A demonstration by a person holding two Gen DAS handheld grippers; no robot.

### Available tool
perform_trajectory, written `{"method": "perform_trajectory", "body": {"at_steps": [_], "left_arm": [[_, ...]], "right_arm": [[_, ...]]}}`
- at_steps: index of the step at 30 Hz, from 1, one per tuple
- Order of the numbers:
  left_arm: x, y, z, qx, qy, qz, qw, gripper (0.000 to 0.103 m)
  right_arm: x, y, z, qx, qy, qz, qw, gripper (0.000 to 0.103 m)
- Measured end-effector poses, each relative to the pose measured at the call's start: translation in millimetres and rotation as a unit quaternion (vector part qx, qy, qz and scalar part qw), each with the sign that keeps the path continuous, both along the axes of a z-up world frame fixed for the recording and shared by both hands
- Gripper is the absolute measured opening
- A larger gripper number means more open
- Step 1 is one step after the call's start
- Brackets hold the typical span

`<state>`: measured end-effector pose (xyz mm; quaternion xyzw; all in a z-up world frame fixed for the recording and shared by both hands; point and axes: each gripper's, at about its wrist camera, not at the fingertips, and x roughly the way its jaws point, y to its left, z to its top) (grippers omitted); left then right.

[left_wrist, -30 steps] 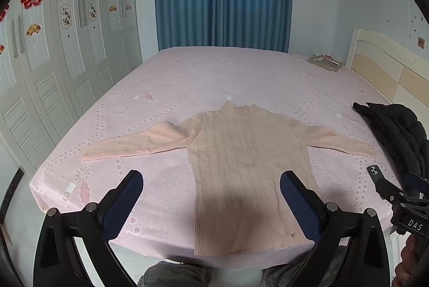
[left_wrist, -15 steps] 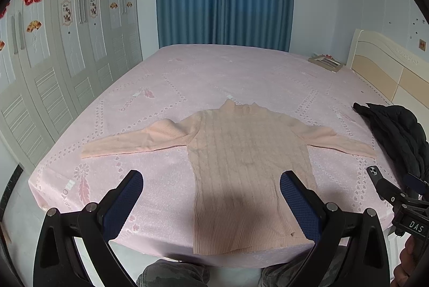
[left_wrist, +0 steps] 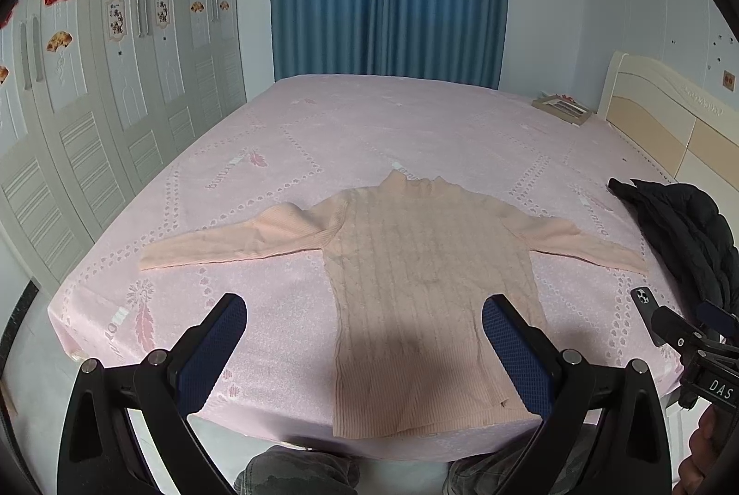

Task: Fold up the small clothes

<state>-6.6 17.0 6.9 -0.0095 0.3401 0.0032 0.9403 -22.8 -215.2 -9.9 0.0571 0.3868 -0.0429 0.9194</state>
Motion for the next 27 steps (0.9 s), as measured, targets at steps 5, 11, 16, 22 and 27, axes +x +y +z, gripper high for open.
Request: {"method": "perform_trajectory", "body": {"at_steps": [5,11,16,22,27], "left_arm": [[0.1,-0.3,-0.4,-0.001,0.000,0.000,1.0000,0.103],[0.0,-0.5,-0.9,-0.002,0.000,-0.001,1.0000,0.103],[-1.0,-0.2,-1.1,-0.003,-0.001,-0.001,1.0000,0.103],[-1.0,-0.9,-0.3,-0.001,-0.002,-0.001,1.0000,0.103],[-0.6,0.6,0.8,-0.004,-0.002,0.000,1.0000,0.103]], "right_arm": [[-0.1,-0.6,-0.2,0.001,0.000,0.000,1.000,0.102],[0.6,-1.0,0.7,0.002,0.000,0.000,1.000,0.102],[0.4,-0.4,0.6,0.002,-0.001,0.000,1.000,0.102],[0.9,-0.8,1.0,0.002,-0.002,0.001,1.000,0.102],[4.4,0.4,3.2,0.003,-0.004,-0.001,1.000,0.102]]}}
